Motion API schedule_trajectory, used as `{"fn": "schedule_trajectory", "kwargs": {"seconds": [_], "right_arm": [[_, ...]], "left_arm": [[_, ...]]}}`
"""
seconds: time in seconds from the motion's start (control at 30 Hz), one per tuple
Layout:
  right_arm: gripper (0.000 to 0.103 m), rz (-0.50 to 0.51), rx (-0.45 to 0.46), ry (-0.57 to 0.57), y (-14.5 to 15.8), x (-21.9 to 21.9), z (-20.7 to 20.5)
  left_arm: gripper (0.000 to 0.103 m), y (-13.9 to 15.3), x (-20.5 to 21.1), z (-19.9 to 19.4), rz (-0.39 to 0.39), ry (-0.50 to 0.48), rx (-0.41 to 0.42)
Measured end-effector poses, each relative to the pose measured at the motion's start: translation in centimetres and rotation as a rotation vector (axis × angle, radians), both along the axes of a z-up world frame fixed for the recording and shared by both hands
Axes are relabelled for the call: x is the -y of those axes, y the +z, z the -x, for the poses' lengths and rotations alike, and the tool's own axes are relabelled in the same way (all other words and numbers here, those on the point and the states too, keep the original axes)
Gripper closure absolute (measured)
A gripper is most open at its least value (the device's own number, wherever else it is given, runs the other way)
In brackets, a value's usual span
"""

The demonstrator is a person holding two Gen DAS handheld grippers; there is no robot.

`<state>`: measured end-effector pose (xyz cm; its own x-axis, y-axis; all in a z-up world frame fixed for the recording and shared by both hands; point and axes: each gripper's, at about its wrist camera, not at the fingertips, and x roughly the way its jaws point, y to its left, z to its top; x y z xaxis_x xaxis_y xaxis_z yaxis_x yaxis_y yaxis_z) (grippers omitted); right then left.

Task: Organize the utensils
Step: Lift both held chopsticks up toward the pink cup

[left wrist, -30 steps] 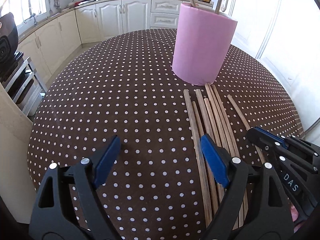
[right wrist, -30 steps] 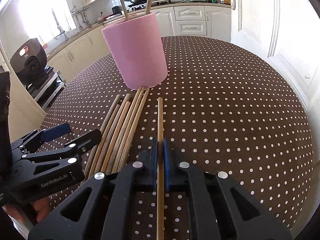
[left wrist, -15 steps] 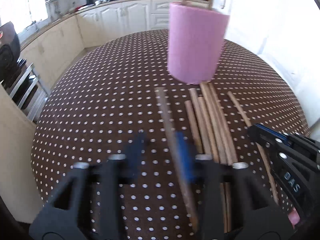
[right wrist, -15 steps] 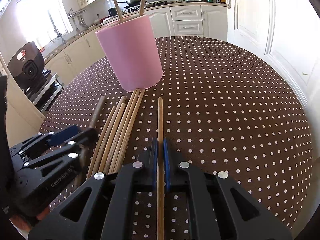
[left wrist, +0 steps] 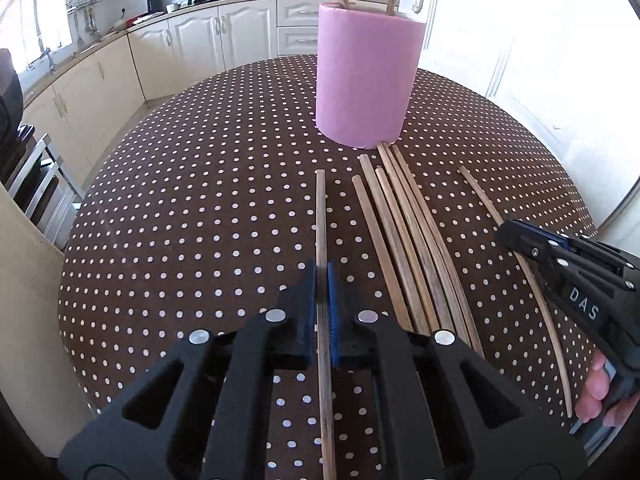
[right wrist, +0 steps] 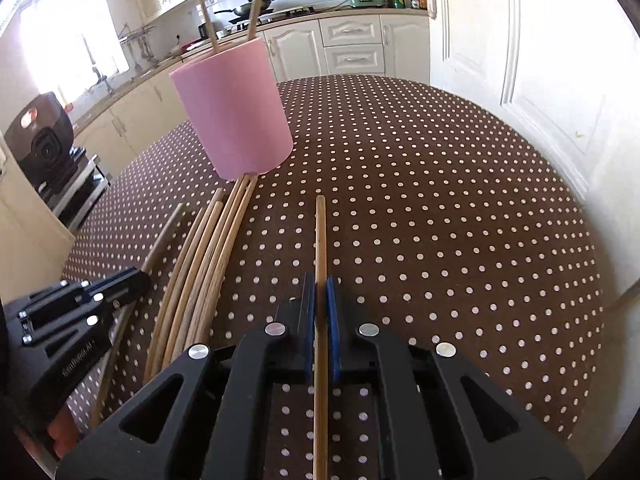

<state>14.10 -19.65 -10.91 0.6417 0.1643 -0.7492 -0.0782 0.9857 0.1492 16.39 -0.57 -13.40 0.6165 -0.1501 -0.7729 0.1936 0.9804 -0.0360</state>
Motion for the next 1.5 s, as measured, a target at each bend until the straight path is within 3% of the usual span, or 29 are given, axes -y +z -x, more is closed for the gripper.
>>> {"fn": "schedule_trajectory", "kwargs": {"seconds": [0.13,0.23,0.27,0.3,0.37,0.47,0.57,0.93,1.5], "right_arm": [[0.097,-0.016,-0.009,0.001,-0.1,0.3,-0.3],[0.094,0.008,-0.005,0.012,0.0,0.1,-0.7],[0.088,0.009,-0.007,0.024,0.0,0.0,-0.9],[0.083,0.002,-0.008,0.042,0.1,-0.2,-1.1],[0.083,0.007,-0.01,0.051,0.1,-0.5,-1.3],[0.089,0.039,-0.01,0.051,0.0,-0.9,-1.3],[0.098,0.046,-0.01,0.029,-0.1,-1.0,-1.3],[0.098,0.01,0.032,0.007,0.8,0.1,-0.4],[0.098,-0.094,0.207,-0.001,5.1,1.0,-0.1]], "left_arm": [[0.091,0.1,0.1,0.0,-0.034,0.01,0.006],[0.064,0.0,0.3,-0.5,-0.055,0.045,0.01],[0.048,-0.1,0.2,-0.8,-0.058,0.065,0.007],[0.048,-0.1,0.0,-1.3,-0.047,0.071,0.006],[0.051,-0.1,-0.3,-1.7,-0.022,0.071,0.001],[0.08,0.0,-0.5,-1.6,-0.012,0.061,0.012],[0.093,0.1,-0.9,-1.7,-0.002,0.065,0.011],[0.097,0.4,-2.8,-1.8,0.056,0.119,0.026],[0.097,4.6,-3.6,-0.8,0.119,0.115,0.167]]}}
